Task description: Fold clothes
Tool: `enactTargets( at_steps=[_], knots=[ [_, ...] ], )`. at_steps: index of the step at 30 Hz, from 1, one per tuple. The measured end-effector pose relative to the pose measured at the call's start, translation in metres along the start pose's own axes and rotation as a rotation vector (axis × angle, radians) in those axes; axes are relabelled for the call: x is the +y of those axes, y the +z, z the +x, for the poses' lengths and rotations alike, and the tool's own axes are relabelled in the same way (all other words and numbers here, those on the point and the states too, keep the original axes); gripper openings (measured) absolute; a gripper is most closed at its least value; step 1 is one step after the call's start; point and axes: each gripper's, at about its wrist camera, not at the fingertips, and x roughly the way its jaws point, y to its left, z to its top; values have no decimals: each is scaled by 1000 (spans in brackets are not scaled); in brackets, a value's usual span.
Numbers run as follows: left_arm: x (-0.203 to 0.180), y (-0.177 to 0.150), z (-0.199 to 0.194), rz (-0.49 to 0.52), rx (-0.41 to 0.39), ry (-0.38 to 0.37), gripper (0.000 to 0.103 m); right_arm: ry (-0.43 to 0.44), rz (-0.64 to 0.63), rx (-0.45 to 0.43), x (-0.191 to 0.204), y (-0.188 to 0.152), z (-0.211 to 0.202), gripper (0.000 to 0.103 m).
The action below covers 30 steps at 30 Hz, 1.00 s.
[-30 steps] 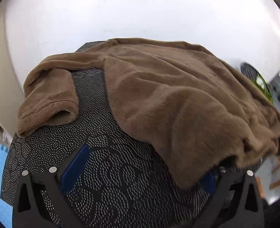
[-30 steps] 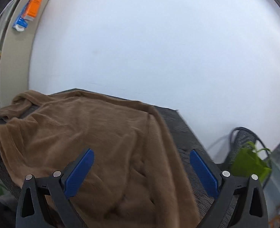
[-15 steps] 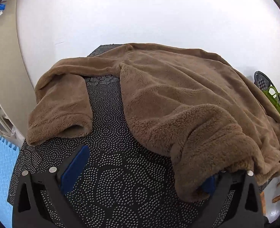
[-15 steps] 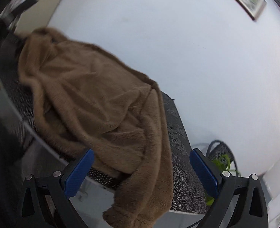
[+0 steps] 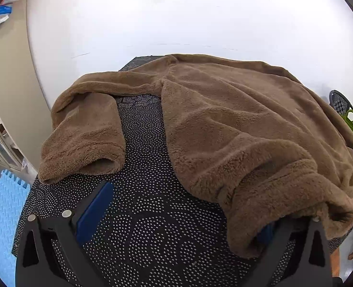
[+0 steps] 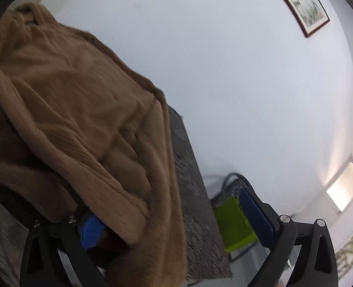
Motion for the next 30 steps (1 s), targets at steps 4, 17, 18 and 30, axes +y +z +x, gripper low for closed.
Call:
enactTargets(
  at_steps=[4,17,18,30],
  knots=[
    [-7,3,3,18,-7,5,102,-3,75,58,-18,-8,17,102],
    [24,41,-87,118,-384,332,103,-171,161,-148,-74,37,-12,102],
    [26,44,-100,128,-409,336,103,-175,169,-164,-78,41,-17,102],
    [50,8,-99,349,-161,266,103,17,69,-78,-56,27,-31,102]
  ],
)
